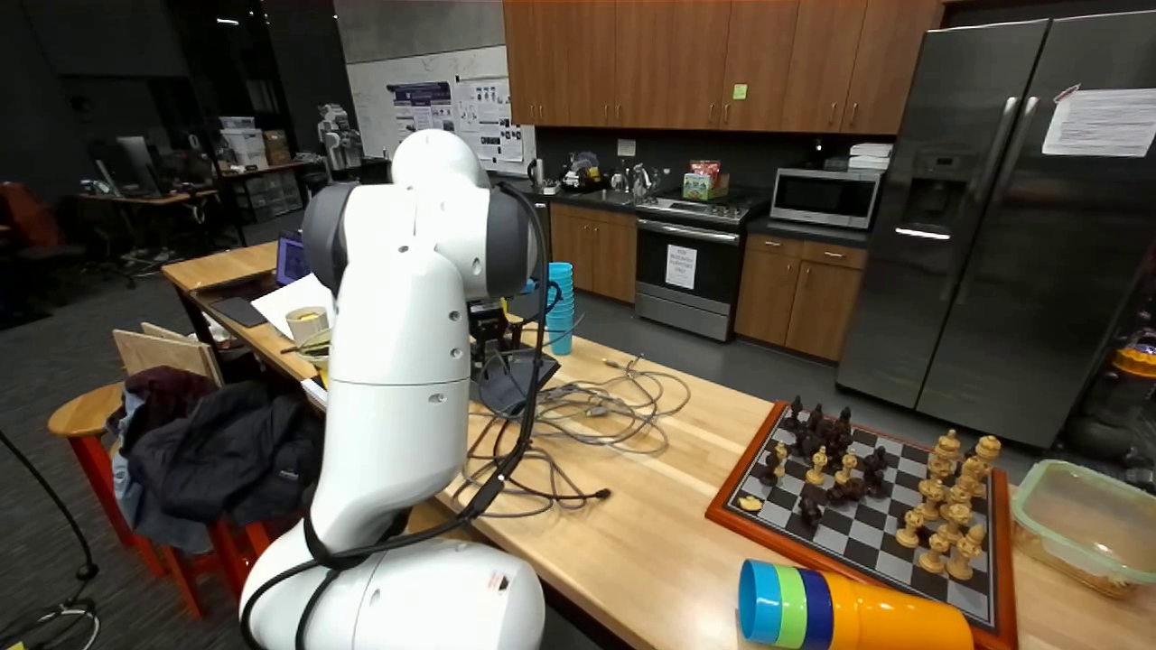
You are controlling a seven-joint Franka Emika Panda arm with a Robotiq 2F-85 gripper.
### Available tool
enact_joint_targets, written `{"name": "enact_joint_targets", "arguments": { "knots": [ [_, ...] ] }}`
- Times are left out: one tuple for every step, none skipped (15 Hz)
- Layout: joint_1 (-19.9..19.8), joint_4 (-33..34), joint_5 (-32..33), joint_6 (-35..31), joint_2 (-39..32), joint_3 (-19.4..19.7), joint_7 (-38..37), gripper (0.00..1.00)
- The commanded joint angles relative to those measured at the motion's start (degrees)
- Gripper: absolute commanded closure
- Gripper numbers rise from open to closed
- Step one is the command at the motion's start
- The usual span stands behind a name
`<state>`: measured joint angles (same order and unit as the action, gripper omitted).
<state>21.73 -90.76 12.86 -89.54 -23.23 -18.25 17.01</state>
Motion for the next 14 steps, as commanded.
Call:
{"name": "enact_joint_targets", "arguments": {
  "knots": [
    [-0.3,-2.8,-0.9,-0.7,2.6,-1.0,2.8,0.24],
    [-0.2,-3.3,-0.8,-0.8,3.0,-1.3,3.5,0.16],
    [-0.1,-4.3,-0.9,-0.7,3.9,-1.9,4.7,0.10],
    [0.1,-5.1,-0.6,-0.7,4.5,-2.4,5.9,0.05],
    [0.3,-6.5,-0.1,-0.5,5.7,-3.2,8.0,0.01],
    [0.6,-7.6,0.4,-0.1,6.8,-4.1,10.3,0.00],
    [0.8,-8.6,0.9,0.2,7.8,-4.8,12.3,0.00],
    [1.1,-9.8,1.6,0.7,9.0,-5.6,14.4,0.00],
    [1.5,-10.6,2.4,0.9,10.0,-6.1,15.8,0.00],
    [1.7,-11.2,2.6,1.1,10.9,-6.7,17.0,0.25],
    [1.9,-11.7,3.0,1.1,11.8,-7.1,18.2,0.26],
    [2.1,-12.3,3.2,1.1,12.7,-7.5,19.2,0.31],
    [2.3,-12.8,3.5,0.9,13.5,-7.7,20.0,0.39],
    [2.4,-13.4,3.6,0.7,14.4,-7.9,20.9,0.46]
  ]
}}
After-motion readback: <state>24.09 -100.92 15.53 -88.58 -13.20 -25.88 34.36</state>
